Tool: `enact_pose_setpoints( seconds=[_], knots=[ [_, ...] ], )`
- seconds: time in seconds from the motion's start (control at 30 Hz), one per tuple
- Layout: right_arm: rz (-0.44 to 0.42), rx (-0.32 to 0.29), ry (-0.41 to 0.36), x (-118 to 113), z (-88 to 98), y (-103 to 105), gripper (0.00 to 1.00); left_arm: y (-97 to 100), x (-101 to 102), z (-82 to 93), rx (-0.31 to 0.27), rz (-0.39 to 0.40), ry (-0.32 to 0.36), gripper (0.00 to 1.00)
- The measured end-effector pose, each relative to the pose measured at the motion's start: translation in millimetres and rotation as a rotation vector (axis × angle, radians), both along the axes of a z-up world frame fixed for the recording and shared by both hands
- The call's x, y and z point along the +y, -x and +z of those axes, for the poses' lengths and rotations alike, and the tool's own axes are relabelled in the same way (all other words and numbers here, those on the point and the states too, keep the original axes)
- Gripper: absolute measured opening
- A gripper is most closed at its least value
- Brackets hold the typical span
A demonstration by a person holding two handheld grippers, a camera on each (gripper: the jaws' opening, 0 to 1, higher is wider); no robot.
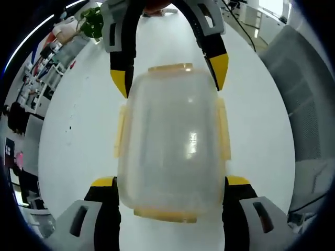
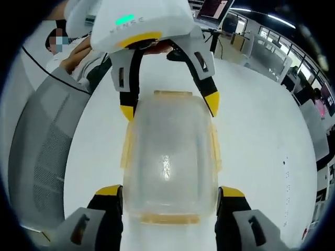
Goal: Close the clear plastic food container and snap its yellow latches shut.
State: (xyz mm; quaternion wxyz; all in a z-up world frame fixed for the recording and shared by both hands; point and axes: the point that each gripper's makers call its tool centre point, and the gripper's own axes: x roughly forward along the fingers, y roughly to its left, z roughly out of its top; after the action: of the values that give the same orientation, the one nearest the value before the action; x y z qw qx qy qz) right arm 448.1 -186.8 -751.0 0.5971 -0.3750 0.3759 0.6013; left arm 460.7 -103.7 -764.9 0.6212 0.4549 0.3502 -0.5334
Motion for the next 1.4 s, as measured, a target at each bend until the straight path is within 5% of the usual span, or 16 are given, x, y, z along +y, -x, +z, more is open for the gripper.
enact_pose_setpoints(
  seconds=[1.4],
  knots=[
    [0.006, -0.003, 0.006, 13.0, -0.4, -36.1, 0.72, -34.6, 12.0, 0.7, -0.006, 0.021, 0.026, 0.79]
  ],
)
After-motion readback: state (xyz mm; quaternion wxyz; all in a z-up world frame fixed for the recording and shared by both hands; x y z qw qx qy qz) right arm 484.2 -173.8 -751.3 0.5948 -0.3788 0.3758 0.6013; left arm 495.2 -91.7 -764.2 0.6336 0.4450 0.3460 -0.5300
